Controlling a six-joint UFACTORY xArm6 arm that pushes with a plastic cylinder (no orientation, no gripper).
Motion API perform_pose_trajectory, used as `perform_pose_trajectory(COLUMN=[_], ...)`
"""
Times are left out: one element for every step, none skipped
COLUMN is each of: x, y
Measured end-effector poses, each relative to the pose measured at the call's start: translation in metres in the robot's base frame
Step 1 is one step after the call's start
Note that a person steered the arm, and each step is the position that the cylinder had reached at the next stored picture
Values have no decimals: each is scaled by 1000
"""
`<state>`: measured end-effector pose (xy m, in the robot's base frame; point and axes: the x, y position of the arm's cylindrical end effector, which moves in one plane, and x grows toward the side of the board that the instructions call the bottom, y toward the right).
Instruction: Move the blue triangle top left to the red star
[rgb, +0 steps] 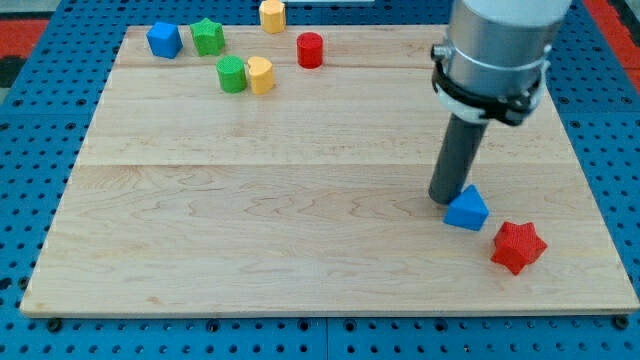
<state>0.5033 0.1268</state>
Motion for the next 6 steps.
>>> perform_pose_trajectory(x=[-37,-30,3,8,-40,-131], y=[27,63,51,32,39,17])
